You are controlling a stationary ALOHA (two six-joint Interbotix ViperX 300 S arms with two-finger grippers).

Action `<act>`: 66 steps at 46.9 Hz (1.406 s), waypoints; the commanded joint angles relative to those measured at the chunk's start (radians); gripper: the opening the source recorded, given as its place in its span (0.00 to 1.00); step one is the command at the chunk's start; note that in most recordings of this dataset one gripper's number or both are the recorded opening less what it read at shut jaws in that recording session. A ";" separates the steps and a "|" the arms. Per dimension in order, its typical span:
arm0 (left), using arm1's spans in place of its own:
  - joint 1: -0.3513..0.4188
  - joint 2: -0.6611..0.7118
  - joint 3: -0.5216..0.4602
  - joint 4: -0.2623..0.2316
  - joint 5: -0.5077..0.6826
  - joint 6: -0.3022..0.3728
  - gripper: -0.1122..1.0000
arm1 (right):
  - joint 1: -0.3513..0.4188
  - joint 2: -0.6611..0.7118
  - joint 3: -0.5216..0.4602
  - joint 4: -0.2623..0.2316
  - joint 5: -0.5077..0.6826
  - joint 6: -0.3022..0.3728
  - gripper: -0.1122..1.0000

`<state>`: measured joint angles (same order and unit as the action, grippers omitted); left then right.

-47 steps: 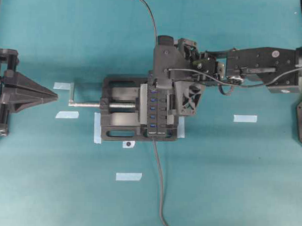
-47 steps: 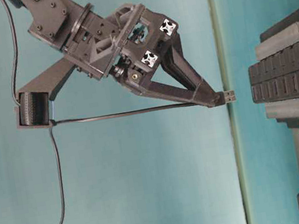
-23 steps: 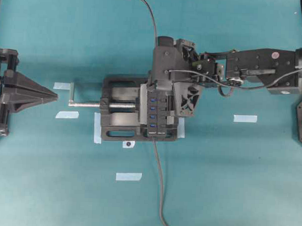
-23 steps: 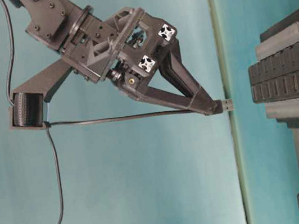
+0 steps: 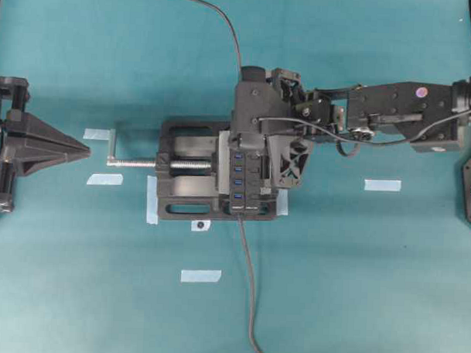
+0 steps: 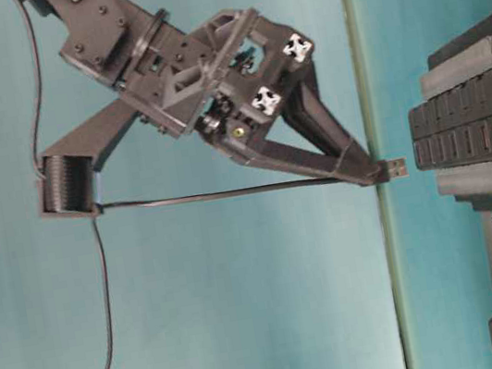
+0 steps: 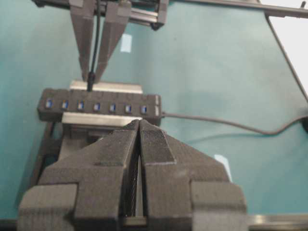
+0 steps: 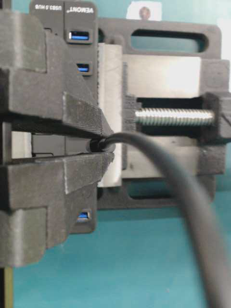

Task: Insert the USB into the center port of the fixed hub
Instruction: 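Carry the plug with the right gripper to the hub's center port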

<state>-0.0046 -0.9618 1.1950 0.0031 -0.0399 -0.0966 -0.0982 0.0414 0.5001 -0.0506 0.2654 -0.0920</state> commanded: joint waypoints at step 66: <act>0.000 0.008 -0.011 0.002 -0.006 -0.012 0.12 | 0.011 0.017 0.018 0.023 -0.037 0.003 0.20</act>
<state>-0.0046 -0.9618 1.1950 0.0031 -0.0399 -0.1074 -0.0890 0.0706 0.5246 -0.0291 0.2362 -0.0905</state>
